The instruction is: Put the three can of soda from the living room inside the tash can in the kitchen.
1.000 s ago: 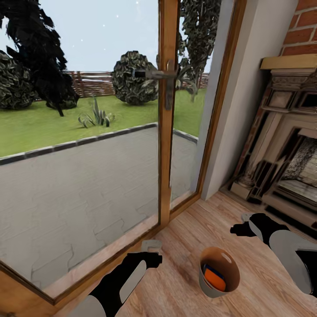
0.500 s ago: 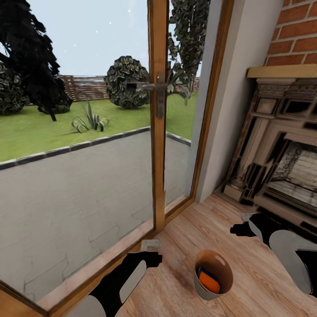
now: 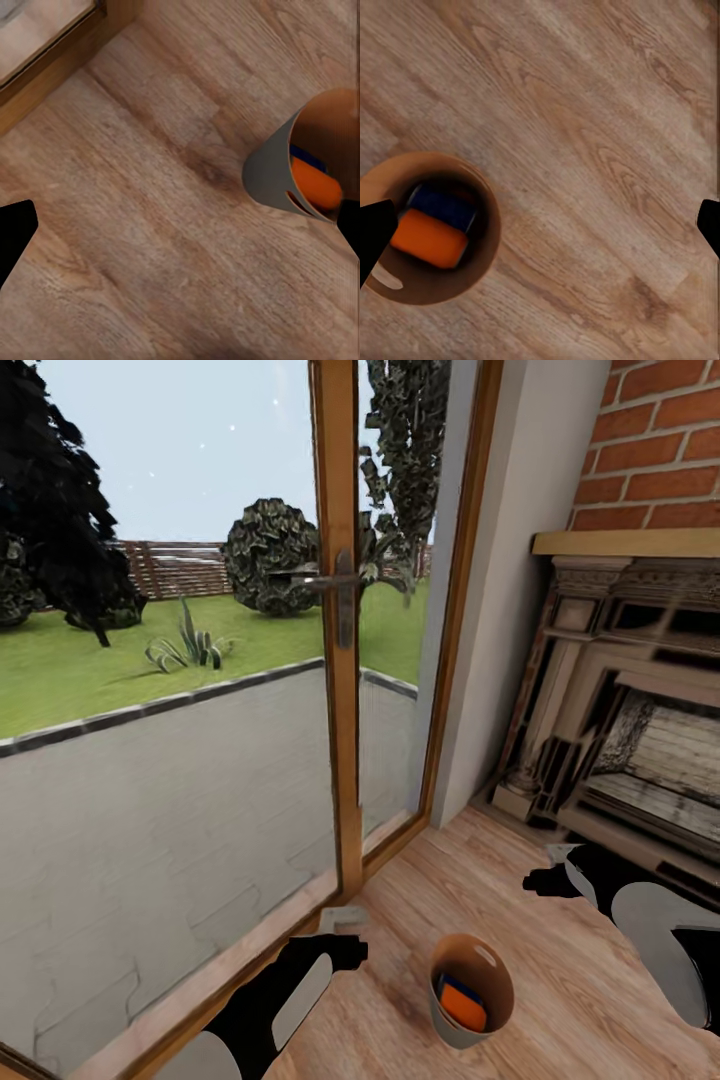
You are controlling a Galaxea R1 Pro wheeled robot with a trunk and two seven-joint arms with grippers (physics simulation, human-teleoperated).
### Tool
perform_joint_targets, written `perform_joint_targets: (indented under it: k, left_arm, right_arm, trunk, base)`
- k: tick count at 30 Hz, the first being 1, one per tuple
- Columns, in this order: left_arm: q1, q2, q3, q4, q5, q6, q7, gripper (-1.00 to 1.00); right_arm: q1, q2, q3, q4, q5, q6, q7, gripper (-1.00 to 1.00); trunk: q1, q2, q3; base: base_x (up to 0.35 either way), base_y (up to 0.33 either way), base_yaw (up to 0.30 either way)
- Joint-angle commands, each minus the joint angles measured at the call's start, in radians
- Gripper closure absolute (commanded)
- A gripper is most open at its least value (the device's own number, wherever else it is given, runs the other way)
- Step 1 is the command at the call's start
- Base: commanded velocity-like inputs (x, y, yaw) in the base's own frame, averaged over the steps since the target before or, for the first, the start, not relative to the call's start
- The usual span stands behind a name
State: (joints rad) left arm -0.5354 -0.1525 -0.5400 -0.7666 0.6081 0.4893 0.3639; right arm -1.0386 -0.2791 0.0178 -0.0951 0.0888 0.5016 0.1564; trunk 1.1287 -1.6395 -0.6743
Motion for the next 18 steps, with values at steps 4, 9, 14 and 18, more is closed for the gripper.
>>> perform_joint_targets:
  k: [4,9,14,18]
  left_arm:
    - [0.000,0.000,0.000,0.002,0.000,0.000,0.000,-1.00]
    - [0.000,-0.001,0.000,0.003,0.000,0.000,0.000,-1.00]
    - [0.000,-0.001,0.000,0.003,0.000,-0.001,-0.001,-1.00]
    - [0.000,-0.001,0.000,0.004,-0.001,0.000,-0.001,-1.00]
  right_arm:
    - [0.000,0.000,0.000,0.000,0.000,0.000,0.000,-1.00]
    - [0.000,0.000,0.001,0.000,0.000,0.000,0.000,-1.00]
    - [0.000,0.001,0.001,0.000,0.000,0.000,0.000,-1.00]
    - [0.000,0.000,0.000,0.000,0.000,0.000,0.000,-1.00]
  trunk:
    - [-0.015,0.028,0.018]
    - [-0.035,0.063,0.039]
    - [-0.054,0.098,0.060]
    - [-0.069,0.126,0.075]
  base:
    - [0.000,0.000,-0.107]
    - [0.000,0.000,-0.095]
    - [0.000,0.000,-0.078]
    - [0.000,0.000,-0.069]
